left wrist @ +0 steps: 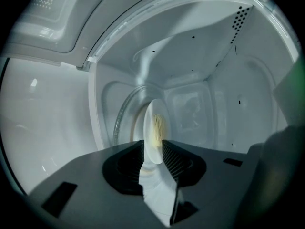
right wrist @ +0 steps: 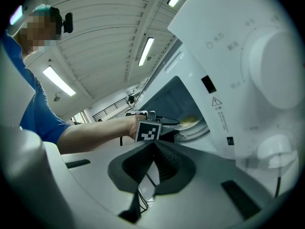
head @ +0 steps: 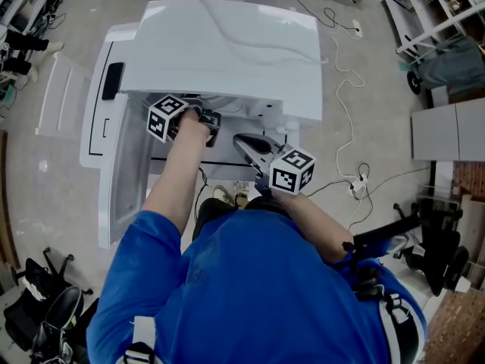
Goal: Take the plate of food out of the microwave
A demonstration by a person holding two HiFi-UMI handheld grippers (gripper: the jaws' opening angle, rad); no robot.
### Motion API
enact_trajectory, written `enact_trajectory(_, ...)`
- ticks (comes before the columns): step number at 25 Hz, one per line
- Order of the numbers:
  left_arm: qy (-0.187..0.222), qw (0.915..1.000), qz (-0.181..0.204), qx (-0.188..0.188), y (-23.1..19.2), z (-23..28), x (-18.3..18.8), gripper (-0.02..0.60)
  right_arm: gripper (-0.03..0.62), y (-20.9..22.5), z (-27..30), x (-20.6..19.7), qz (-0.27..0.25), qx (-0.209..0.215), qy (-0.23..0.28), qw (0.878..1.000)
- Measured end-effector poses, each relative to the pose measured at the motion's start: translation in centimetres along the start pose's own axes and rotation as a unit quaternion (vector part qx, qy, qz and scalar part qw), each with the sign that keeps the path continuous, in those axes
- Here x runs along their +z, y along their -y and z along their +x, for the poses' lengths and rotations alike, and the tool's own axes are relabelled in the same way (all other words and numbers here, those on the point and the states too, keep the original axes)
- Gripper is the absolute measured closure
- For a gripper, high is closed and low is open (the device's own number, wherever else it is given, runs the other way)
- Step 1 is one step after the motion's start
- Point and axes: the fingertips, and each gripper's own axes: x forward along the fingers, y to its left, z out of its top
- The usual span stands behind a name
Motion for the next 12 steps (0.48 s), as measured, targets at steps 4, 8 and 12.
enact_trajectory(4, 0.004, 0.9998, 0.004, 0.02, -0.13, 0.12, -0.15, 0.465, 0.597, -0.17, -0.2, 0.31, -0.003, 0.004, 0.002, 1.0)
enact_trajectory(8, 0.007, 0.9996, 0.0, 0.028, -0.24, 0.28, -0.43, 0.465, 0.597, -0.24, -0.27, 0.54, -0.005, 0.007, 0.002, 1.0)
enact_trajectory(12, 0.013, 0.9994, -0.001, 0.031, -0.27, 0.59, -0.64, 0.466, 0.597, -0.37, -0.47, 0.64, -0.005, 0.008, 0.003, 1.0)
